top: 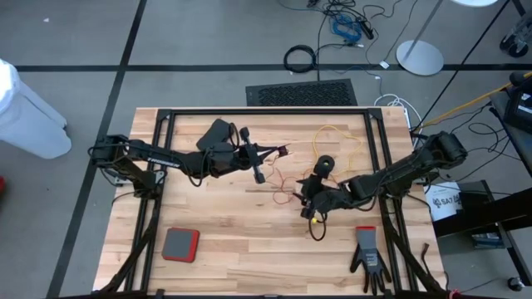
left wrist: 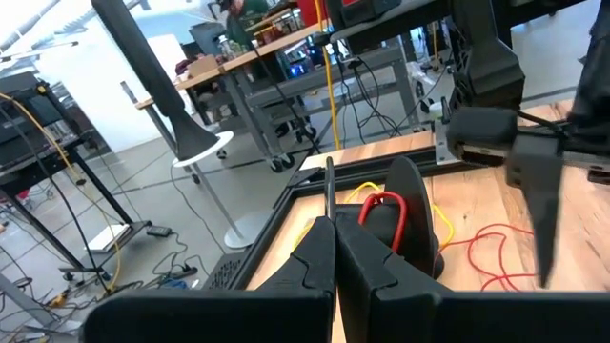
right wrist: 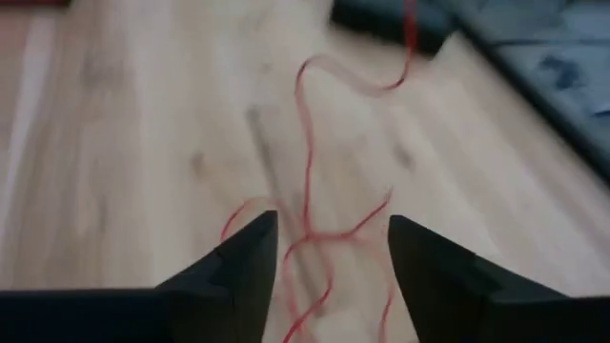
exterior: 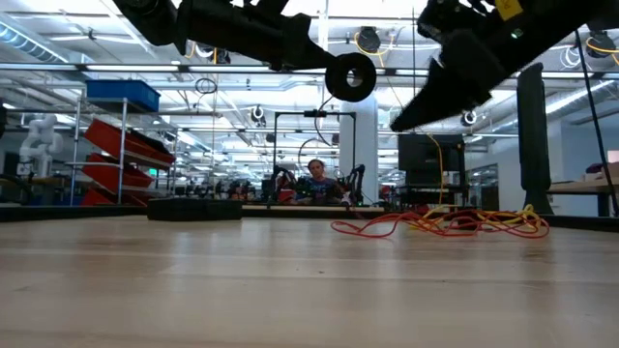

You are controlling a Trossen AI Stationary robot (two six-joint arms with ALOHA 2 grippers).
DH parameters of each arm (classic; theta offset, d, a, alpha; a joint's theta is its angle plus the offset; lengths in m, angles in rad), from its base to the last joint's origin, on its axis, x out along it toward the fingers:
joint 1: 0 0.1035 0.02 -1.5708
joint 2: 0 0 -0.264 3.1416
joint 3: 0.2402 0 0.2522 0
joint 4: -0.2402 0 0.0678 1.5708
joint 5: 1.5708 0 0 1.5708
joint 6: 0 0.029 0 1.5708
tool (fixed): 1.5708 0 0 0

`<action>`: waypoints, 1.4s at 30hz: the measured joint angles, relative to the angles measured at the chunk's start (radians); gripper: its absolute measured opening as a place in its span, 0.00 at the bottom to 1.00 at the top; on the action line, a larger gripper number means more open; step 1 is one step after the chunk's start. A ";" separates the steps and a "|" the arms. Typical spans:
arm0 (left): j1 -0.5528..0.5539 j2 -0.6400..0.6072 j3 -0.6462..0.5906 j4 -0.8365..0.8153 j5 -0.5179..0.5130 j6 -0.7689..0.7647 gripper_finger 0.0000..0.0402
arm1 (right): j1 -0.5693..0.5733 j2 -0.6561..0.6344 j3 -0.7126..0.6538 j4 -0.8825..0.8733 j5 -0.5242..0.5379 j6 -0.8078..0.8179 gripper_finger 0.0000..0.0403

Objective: Coil cords
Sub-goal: Uncoil the red wire from the black spool

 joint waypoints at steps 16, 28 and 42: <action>0.000 0.000 0.000 0.038 0.015 -0.037 0.00 | -0.160 0.287 0.000 0.803 0.074 -0.345 0.38; 0.000 0.000 0.000 0.056 0.051 -0.081 0.00 | -0.183 0.308 0.000 0.920 0.117 -0.416 0.30; 0.001 0.000 0.000 0.040 0.006 -0.024 0.00 | -0.118 0.308 0.000 0.969 0.122 -0.513 0.01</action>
